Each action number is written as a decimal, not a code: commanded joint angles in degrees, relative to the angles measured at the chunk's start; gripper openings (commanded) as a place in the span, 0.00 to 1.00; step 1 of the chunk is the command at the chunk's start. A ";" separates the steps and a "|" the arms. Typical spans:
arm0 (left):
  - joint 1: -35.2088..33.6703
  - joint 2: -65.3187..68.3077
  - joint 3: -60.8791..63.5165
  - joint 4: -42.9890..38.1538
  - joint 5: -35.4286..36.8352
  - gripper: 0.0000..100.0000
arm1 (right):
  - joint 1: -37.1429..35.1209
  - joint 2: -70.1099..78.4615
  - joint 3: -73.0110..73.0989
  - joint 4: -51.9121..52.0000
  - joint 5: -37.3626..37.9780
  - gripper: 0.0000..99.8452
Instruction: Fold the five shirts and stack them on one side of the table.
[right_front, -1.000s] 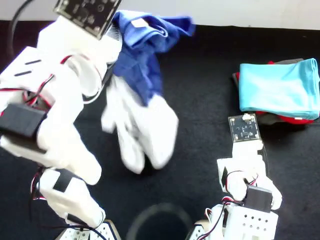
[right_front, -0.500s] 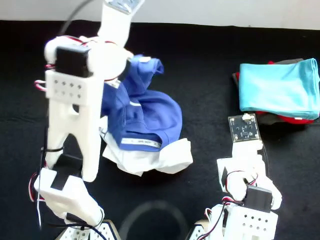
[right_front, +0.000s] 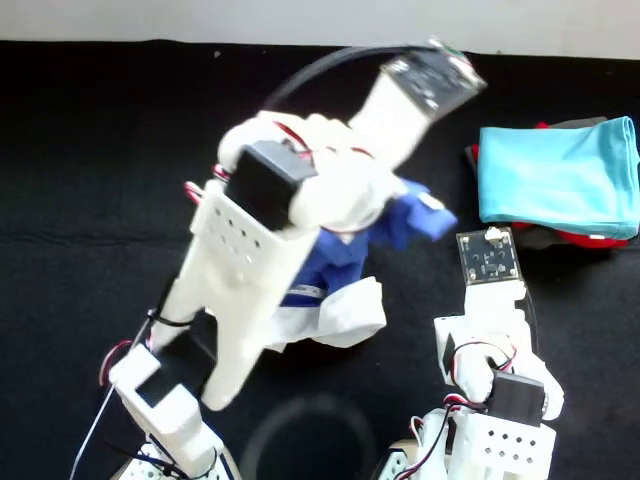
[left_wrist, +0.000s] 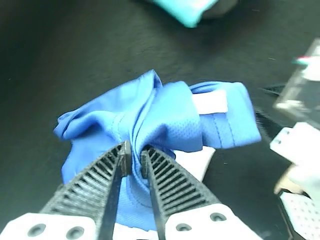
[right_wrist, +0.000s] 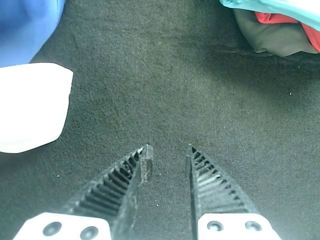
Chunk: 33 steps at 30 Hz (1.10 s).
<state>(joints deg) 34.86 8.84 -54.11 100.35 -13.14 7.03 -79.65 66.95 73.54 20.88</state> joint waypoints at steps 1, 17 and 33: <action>1.36 -1.80 -1.89 -0.70 0.53 0.13 | -0.04 -0.40 -0.31 -0.57 0.18 0.12; -29.49 -4.62 25.01 0.00 -3.08 0.18 | -1.54 0.04 -4.62 -0.75 -2.29 0.27; -31.78 -4.70 71.16 -27.87 -6.86 0.18 | -22.90 30.90 -21.23 -0.92 -4.57 0.28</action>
<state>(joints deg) 3.56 6.73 14.64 75.91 -19.47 -12.04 -55.12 50.51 73.54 18.15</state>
